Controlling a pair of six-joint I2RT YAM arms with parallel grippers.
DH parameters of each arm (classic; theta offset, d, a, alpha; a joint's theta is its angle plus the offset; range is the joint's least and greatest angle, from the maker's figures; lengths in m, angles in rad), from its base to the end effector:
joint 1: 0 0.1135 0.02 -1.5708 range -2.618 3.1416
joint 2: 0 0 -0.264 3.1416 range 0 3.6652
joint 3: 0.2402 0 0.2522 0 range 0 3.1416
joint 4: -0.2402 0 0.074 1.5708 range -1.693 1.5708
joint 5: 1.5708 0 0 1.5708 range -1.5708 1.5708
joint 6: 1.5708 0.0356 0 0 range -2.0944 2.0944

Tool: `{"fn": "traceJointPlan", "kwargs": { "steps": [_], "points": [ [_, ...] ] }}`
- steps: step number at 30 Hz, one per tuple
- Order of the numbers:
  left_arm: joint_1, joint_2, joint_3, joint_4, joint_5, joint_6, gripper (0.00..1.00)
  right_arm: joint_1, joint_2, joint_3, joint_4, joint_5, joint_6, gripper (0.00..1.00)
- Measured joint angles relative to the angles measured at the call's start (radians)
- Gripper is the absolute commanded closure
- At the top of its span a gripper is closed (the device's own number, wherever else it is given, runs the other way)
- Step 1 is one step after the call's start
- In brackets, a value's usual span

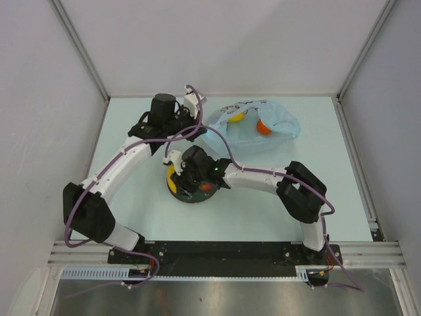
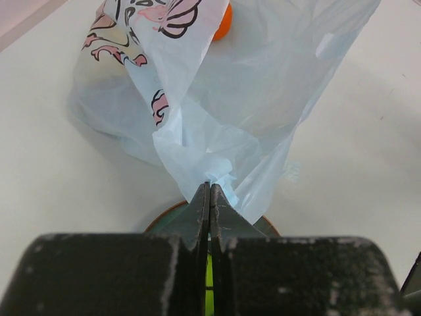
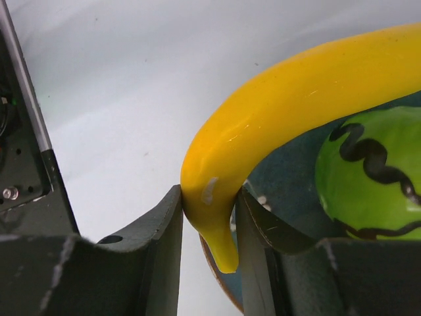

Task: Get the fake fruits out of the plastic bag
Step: Place the fake fruit on the plate.

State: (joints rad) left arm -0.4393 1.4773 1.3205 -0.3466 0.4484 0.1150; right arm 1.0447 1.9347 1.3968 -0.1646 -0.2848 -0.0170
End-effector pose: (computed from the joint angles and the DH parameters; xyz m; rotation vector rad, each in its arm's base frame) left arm 0.3008 -0.1584 0.3462 0.8336 1.9123 -0.6625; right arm 0.2111 0.3835 0.2163 -1.3440 1.9762 0.8412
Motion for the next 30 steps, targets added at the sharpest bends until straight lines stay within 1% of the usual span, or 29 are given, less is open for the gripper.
{"fn": "traceJointPlan", "kwargs": {
  "steps": [8,10,11,12,14,15,17,18,21,24,28,30],
  "points": [
    [0.013,0.0,-0.023,0.0,0.022,-0.002,1.0,-0.002,0.053,0.042,0.007,-0.002,0.014,0.92],
    [0.013,0.0,-0.025,0.0,0.032,-0.002,1.0,-0.006,0.063,0.045,0.006,-0.001,0.017,0.88],
    [0.014,0.0,-0.026,0.0,0.037,-0.002,1.0,-0.009,0.068,0.048,0.006,0.0,0.018,0.83],
    [0.014,0.0,-0.026,0.001,0.042,-0.002,1.0,-0.013,0.074,0.051,0.006,0.0,0.017,0.69],
    [0.015,0.0,-0.026,0.001,0.053,-0.003,1.0,-0.02,0.085,0.056,0.008,0.002,0.016,0.58],
    [0.015,0.0,-0.026,0.002,0.055,-0.005,1.0,-0.024,0.09,0.058,0.008,0.003,0.015,0.5],
    [0.016,0.0,-0.026,0.003,0.058,-0.006,1.0,-0.027,0.098,0.063,0.01,0.003,0.01,0.43],
    [0.016,0.0,-0.026,0.005,0.06,-0.007,1.0,-0.027,0.101,0.066,0.01,0.003,0.008,0.37],
    [0.016,0.001,-0.026,0.011,0.063,-0.009,1.0,-0.024,0.105,0.07,0.009,0.0,0.003,0.29],
    [0.016,0.001,-0.026,0.016,0.072,-0.01,1.0,-0.018,0.105,0.07,0.003,-0.011,0.0,0.26],
    [0.016,0.001,-0.026,0.016,0.081,-0.01,1.0,-0.014,0.086,0.072,-0.043,-0.027,-0.003,0.27],
    [0.016,0.001,-0.024,0.023,0.085,-0.01,1.0,-0.014,0.05,0.072,-0.103,-0.05,-0.016,0.28]
  ]
}}
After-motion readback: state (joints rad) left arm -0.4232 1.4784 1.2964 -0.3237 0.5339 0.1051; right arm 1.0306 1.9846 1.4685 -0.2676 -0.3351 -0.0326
